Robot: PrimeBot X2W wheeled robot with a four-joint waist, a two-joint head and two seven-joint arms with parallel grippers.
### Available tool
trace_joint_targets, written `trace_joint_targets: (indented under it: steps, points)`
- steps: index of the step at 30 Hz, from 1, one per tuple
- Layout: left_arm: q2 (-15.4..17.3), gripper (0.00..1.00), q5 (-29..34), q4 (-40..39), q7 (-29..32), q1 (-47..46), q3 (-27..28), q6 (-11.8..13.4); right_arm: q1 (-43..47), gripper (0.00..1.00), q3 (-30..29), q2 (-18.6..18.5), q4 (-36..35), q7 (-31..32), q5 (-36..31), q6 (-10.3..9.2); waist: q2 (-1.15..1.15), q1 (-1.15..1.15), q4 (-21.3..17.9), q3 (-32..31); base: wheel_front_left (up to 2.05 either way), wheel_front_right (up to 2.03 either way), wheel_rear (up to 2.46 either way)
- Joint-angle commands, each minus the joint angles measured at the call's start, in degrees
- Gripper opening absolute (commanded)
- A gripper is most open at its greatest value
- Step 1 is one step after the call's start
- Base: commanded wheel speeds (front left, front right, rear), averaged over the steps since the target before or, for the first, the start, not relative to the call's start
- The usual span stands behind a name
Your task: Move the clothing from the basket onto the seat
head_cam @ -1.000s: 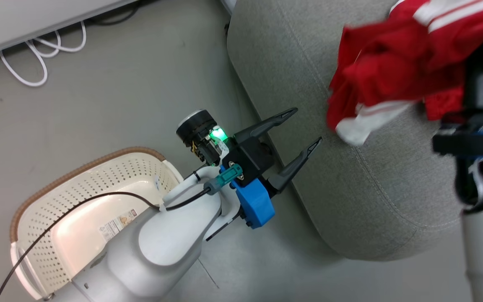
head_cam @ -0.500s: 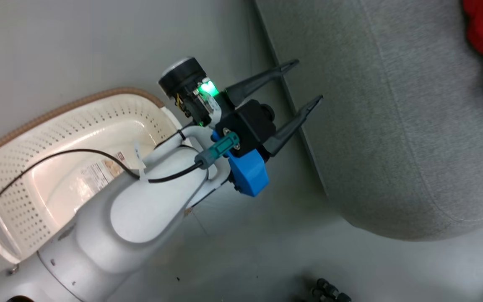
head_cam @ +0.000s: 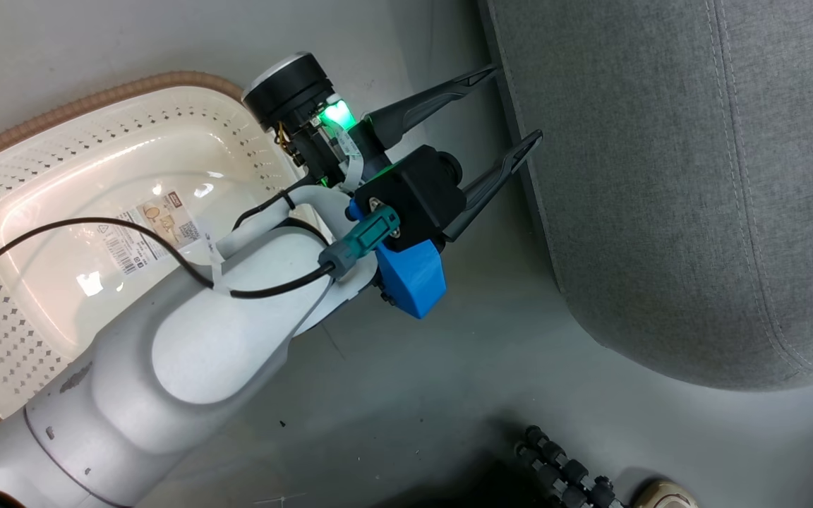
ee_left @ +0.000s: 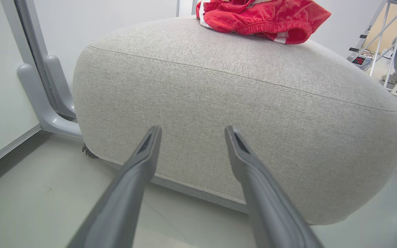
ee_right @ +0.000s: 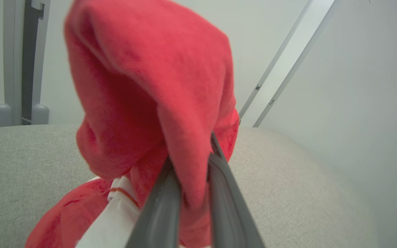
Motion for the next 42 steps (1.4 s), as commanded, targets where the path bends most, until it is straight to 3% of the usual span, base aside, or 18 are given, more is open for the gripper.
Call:
trace_joint_targets:
  steps: [1,12,13,14,15,30,42]
  points:
    - [0.6,1.0,0.0,-0.5,0.2,-0.1,0.0,0.3,0.2,0.0,0.6,1.1,1.7,0.0,-0.3,-0.04,0.0,-0.01,0.0,0.3,0.0,0.0,0.0]
    - [1.7,1.0,-0.5,-1.3,0.8,0.2,-0.3,0.7,0.0,0.0,1.1,5.2,5.8,0.0,-1.4,-0.03,0.0,-0.01,-0.3,-0.1,0.0,0.0,0.0]
    - [1.8,1.0,-0.6,-1.3,0.9,0.2,-0.3,0.8,0.1,0.32,0.9,5.6,5.9,0.0,-1.5,-0.03,0.0,-0.01,-0.4,-0.2,0.0,0.0,0.0]
    - [1.8,1.0,-0.6,-1.3,0.8,0.3,-0.3,0.8,0.3,0.95,0.8,5.9,5.9,0.0,-1.8,-0.04,0.0,-0.01,-0.4,-0.4,0.0,0.0,0.0]
    - [1.9,1.0,-0.7,-1.2,0.7,0.3,-0.3,0.9,0.5,1.0,0.7,6.1,5.9,0.0,-2.1,-0.03,0.0,-0.01,-0.5,-0.7,0.0,0.0,0.0]
    - [-0.4,1.0,-3.1,2.1,-4.1,3.9,-0.7,2.1,15.2,1.0,2.2,10.6,-1.8,0.0,-4.9,-0.04,0.0,-0.01,-0.4,-10.8,0.0,0.0,0.0]
    - [-1.8,1.0,-7.3,6.5,-10.3,9.4,3.9,6.2,22.2,1.0,4.1,10.5,-10.2,0.0,-5.2,-0.03,0.0,-0.01,1.6,-21.5,0.0,0.0,0.0]
